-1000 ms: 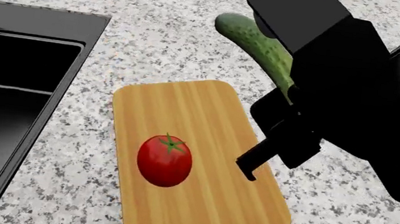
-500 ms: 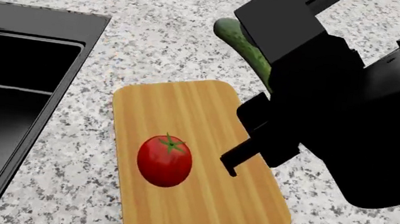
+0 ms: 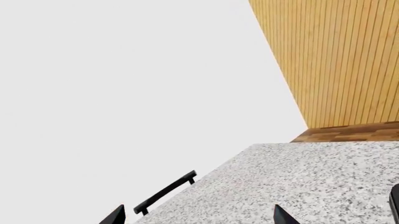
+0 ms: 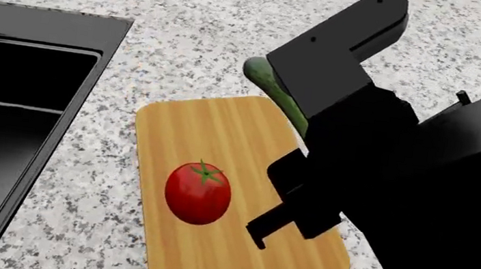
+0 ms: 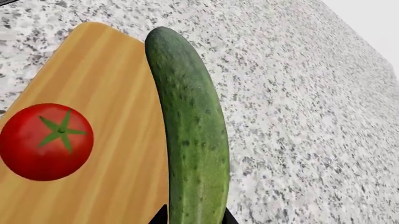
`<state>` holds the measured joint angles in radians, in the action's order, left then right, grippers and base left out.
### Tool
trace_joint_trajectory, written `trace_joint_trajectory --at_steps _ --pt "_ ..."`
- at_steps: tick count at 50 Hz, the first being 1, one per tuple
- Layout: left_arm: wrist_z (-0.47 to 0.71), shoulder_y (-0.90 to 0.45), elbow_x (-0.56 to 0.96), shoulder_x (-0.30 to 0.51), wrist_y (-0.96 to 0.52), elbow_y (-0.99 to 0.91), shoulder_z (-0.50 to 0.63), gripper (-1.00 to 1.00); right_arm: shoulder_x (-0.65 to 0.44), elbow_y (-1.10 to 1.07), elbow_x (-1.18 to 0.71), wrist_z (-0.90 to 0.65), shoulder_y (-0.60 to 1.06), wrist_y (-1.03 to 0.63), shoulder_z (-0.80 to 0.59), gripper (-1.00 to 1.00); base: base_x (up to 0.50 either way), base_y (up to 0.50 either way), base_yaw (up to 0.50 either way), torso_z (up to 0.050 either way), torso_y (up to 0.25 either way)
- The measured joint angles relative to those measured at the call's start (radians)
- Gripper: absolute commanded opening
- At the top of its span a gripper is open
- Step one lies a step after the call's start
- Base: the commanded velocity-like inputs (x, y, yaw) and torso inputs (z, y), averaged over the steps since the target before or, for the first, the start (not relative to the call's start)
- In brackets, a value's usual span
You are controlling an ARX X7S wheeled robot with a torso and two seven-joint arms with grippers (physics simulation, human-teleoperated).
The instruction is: Pick the vegetables from the sink and place them on the cutting board.
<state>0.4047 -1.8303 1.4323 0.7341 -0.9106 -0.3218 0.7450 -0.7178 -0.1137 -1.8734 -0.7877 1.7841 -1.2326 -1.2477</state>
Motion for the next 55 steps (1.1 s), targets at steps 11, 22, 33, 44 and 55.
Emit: trace_joint_trajectory --at_steps 11,22,33,44,55 --pt "0.0 0.001 0.005 0.001 -0.001 -0.002 -0.001 1.0 -0.009 -0.024 -0.058 -0.044 -0.027 0.026 -0.006 -1.0 0.0 0.0 0.0 0.0 0.0" --pt "0.0 0.004 0.007 0.001 -0.001 -0.005 -0.001 1.0 -0.02 -0.041 -0.069 -0.064 -0.06 0.05 -0.015 -1.0 0.0 0.0 0.0 0.0 0.0" --pt "-0.003 0.007 0.009 0.004 -0.001 -0.01 -0.001 1.0 -0.018 -0.037 -0.041 -0.07 -0.1 0.082 -0.024 -1.0 0.0 0.0 0.0 0.0 0.0" --pt "-0.004 0.01 0.011 0.007 -0.003 -0.015 0.0 1.0 -0.012 -0.031 -0.031 -0.075 -0.139 0.106 -0.036 -1.0 0.0 0.0 0.0 0.0 0.0" --pt "-0.003 0.013 0.017 0.01 -0.005 -0.019 0.0 1.0 -0.001 -0.01 -0.016 -0.064 -0.161 0.118 -0.047 -1.0 0.0 0.0 0.0 0.0 0.0"
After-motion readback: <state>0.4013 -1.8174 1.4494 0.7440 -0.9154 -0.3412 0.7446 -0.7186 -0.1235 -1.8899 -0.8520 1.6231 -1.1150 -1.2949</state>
